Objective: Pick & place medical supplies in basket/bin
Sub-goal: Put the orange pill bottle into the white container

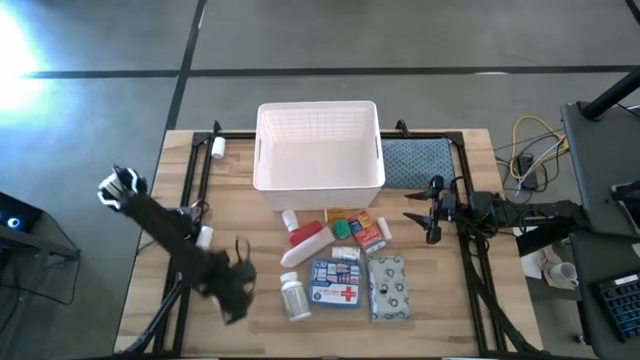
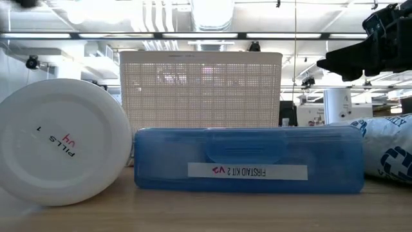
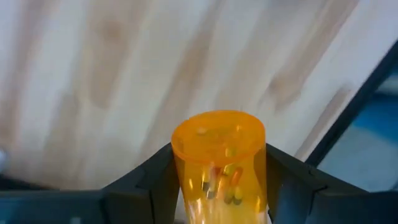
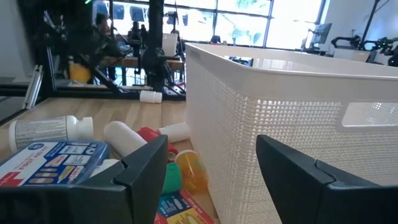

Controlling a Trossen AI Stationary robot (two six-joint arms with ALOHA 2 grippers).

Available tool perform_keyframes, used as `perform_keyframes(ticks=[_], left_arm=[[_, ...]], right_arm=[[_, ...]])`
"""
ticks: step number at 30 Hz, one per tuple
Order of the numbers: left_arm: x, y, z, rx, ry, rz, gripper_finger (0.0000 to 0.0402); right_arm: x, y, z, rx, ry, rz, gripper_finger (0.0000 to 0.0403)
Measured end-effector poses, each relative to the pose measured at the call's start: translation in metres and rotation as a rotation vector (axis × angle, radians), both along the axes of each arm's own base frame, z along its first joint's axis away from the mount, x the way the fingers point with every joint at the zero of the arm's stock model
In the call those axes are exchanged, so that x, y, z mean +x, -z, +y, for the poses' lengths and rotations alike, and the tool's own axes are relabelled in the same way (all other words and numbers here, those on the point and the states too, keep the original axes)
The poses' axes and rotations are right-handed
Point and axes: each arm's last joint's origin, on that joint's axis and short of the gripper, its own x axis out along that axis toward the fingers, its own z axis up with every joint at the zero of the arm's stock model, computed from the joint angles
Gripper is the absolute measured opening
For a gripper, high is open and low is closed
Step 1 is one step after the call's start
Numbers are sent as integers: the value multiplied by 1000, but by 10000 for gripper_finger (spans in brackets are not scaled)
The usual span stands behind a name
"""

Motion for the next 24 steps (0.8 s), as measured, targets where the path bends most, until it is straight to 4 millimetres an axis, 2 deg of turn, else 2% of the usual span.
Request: perform_keyframes(ticks=[6,9,12,17,20,24], left_arm=[[11,-50,85,-54,-268,-285,177],[11,-74,125,-70,-361,-489,177],[9,-99,154,-67,-410,-751,177],[12,-137,189,27,-419,-1166,177],[17,-144,210,230,-424,-1261,177],[32,-126,243,487,-401,-1143,177]], right_arm=[[0,0,0,0,2,0,233],[0,0,0,0,2,-1,233],[0,0,0,0,2,-1,233],[0,0,0,0,2,-1,233],[0,0,0,0,2,-1,233],[0,0,0,0,16,-2,233]])
